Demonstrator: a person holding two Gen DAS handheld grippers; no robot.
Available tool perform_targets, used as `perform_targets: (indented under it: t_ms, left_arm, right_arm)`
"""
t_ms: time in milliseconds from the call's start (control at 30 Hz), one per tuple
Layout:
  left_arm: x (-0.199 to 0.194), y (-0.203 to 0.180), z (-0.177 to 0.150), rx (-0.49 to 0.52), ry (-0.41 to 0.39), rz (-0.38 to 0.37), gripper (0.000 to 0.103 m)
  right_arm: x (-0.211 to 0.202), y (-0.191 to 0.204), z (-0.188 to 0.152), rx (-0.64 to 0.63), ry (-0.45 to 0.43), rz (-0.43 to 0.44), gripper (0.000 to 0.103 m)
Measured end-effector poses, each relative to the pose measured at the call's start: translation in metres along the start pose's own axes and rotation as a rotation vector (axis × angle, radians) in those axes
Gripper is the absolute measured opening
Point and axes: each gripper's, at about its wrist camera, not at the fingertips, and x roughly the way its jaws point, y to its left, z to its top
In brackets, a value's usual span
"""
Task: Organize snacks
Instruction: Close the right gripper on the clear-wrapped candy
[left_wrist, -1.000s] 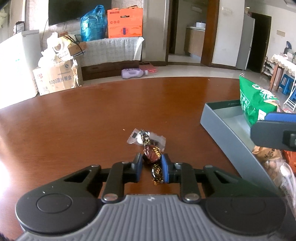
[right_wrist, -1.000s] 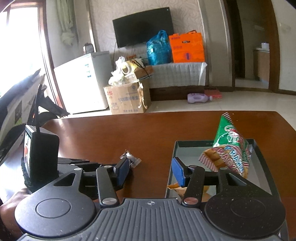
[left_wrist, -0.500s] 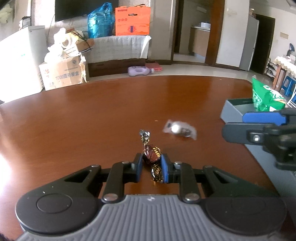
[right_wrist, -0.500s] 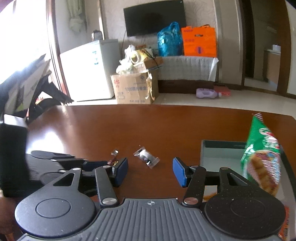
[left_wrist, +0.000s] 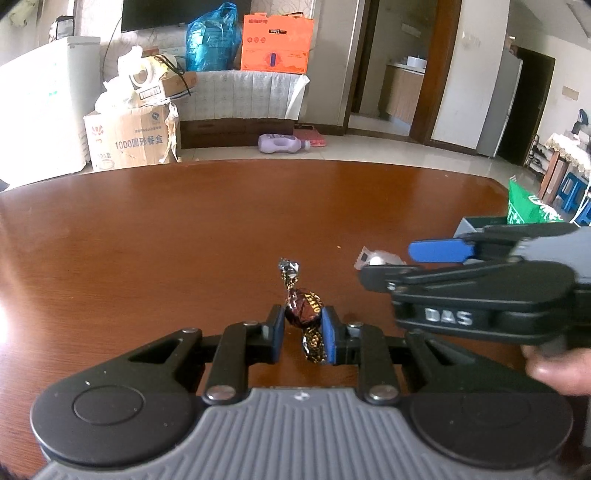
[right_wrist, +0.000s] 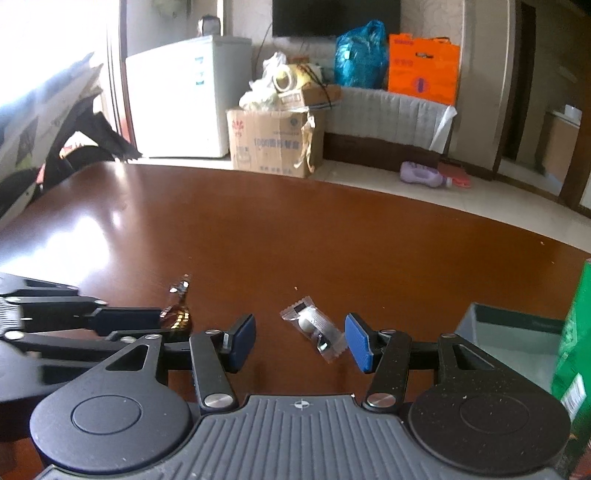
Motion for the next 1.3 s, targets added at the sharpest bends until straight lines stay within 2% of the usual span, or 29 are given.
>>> perform_targets:
  t_ms: [433,633,733,800,1300]
  left_arm:
    - [-0.006,0.013,0.000,-0.015,0.013,-0.018,0.020]
    - [-0.005,0.013,0.002,-0.018,0.012,-0.019,0.020]
    - [-0.005,0.012,0.005,-0.020,0.015,-0.012,0.020]
    - [-0.005,0.012,0.005,-0.022,0.016,-0.008,0.020]
    - [-0.006,0.004,0.011,-0.019,-0.006,-0.010,0.020]
  right_arm:
    - [0.021,0.006,0.003,-0.013,0.024,-0.020,0.053]
    - [0.021,0.004,0.000,-0.012,0.033,-0.016,0.038]
    - [0.019,0.003,-0.002,-0.008,0.034,-0.003,0.026]
    - [0.017,0.003,-0.003,-0.011,0.030,-0.005,0.023]
    - [-0.012,0.000,-0.006,0.011,-0.024,0.033,0.021]
